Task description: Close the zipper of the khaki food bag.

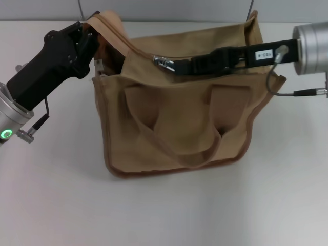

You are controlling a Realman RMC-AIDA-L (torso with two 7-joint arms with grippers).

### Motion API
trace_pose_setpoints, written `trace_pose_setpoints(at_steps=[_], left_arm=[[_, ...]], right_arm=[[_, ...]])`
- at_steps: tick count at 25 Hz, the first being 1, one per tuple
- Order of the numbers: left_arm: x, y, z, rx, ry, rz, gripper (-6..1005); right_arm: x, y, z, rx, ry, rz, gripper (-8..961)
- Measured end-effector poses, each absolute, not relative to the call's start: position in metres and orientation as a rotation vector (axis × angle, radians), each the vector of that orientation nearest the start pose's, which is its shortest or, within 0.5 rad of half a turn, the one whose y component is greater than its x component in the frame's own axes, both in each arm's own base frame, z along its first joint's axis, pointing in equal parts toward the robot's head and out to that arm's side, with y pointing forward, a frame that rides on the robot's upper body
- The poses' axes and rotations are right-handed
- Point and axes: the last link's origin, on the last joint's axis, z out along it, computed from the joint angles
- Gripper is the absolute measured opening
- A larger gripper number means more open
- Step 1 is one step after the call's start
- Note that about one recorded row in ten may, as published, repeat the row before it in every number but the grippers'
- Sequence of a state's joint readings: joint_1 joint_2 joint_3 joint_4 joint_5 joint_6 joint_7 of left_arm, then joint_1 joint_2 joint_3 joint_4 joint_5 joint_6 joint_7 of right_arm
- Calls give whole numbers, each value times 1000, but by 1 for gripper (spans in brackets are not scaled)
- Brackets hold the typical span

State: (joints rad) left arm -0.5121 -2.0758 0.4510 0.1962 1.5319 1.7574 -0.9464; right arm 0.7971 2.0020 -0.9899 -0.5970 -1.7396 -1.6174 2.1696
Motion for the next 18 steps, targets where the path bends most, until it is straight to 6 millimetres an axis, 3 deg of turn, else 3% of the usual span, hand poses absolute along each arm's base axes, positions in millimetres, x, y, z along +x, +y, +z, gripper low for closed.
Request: trace_pose_setpoints(at_steps=[9,18], left_arm=[[-256,310,12,-2071,-498,-1458,28],[-259,314,13,-2050,-521,-1430,28]], right_arm=[[170,365,15,-2851,1428,918,4],[209,348,39,-2717,1517,1015,4]])
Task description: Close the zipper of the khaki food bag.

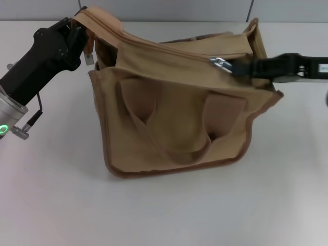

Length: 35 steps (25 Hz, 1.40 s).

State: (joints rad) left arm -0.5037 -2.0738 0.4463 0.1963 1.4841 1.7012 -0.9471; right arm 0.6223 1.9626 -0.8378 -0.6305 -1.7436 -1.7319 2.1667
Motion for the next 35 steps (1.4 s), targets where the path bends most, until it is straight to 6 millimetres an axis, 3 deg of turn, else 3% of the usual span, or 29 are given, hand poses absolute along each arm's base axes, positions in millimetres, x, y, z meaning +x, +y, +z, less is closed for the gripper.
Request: trace_pose_setpoints(at_steps=[5,13,23,25,29,35], left_arm=[[-259,317,12,-2050,-532,-1418,28],[-262,322,10,-2040,-563,-1381,28],[-262,322,9,-2035,-510,-1353,28],[-265,321,22,-2004,-413,-1329,28],[-270,325,43,-1948,-405,-1339,28],[-280,322,72,-1866,-342,-1303,231]], right_arm=[[235,335,52,-2637,1539,1044,4],[258,320,71,-2549,1511,1119,3],[272,308,81,-2513,1435,1172,0],[272,306,80,-2525,1438,1168,30],[271,305,79,-2538,1440,1170,89],[269,304,78,-2564,1393,1176,369]])
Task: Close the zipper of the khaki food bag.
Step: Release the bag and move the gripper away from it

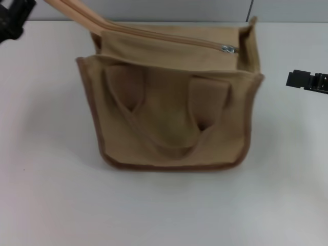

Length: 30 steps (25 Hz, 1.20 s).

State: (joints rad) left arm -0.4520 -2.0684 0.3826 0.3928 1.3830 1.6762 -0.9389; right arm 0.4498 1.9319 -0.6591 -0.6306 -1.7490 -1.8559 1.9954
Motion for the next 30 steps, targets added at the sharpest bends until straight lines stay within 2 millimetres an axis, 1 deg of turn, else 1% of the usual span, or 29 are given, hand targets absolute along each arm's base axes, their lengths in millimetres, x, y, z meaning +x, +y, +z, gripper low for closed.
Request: trace_pose_setpoints(at_steps=[2,6,8,10,13,14,15,16,18,21,23,24,27,29,30], left_arm=[[-283,321,80,-1829,-333,-1310,308],[-287,313,96,-1751,-282,-1332,451],[-287,312,101,-1732,-276,-1346,509],[-284,313,101,-1762,-280,-1358,566],[-276,318,89,-1859,-290,-1337,653],[-274,320,84,-1887,-292,-1321,662],[-269,326,74,-1947,-289,-1279,672],[-269,326,74,-1947,-289,-1279,681],[-262,335,64,-2020,-290,-1240,700],[-247,345,50,-2136,-270,-1181,701],[-240,351,47,-2157,-249,-1149,701],[-239,353,49,-2144,-249,-1154,701],[-236,351,63,-2042,-270,-1285,702],[-235,339,75,-1970,-267,-1429,702],[-234,333,79,-1961,-248,-1479,702]], right_arm=[[269,304,78,-2568,1363,1177,517],[269,304,79,-2572,1321,1185,608],[269,304,79,-2575,1302,1185,653],[268,303,78,-2580,1275,1187,653],[266,303,74,-2590,1244,1193,653],[266,304,74,-2593,1234,1193,652],[264,305,73,-2600,1217,1189,652],[264,306,73,-2602,1211,1187,652],[263,306,73,-2603,1204,1186,652],[262,307,71,-2609,1182,1188,652],[262,307,70,-2610,1172,1190,652],[262,307,69,-2611,1169,1190,652],[263,305,68,-2611,1160,1196,652],[263,304,67,-2608,1160,1201,652],[264,304,67,-2606,1162,1202,652]])
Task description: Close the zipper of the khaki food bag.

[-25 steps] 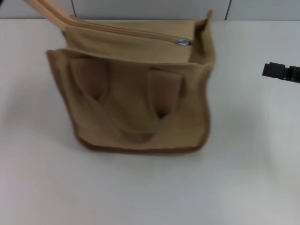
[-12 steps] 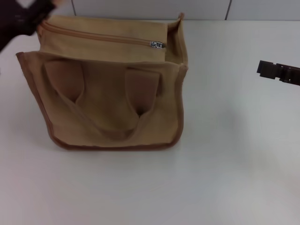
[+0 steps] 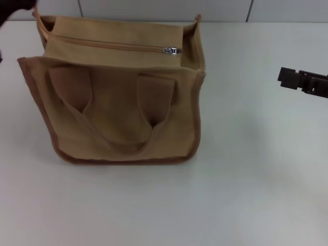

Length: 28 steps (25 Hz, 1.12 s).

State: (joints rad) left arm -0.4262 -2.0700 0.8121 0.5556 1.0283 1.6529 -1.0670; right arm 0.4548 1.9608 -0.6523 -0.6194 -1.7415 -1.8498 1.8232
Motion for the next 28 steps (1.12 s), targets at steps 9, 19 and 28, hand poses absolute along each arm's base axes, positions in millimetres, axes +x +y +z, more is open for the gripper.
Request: trace_pose_setpoints(at_steps=[9,19,28], left_arm=[[-233,282,52,-2422,-230,-1505,700],[-268,237,28,-2774,-324,-1201,697],[-286,217,-2,-2837,-280,-1077,697]], right_arm=[[269,286,60,-2719,799,1132,652],[271,257,29,-2709,320,1144,652],[280,241,-2,-2807,328,1060,652]])
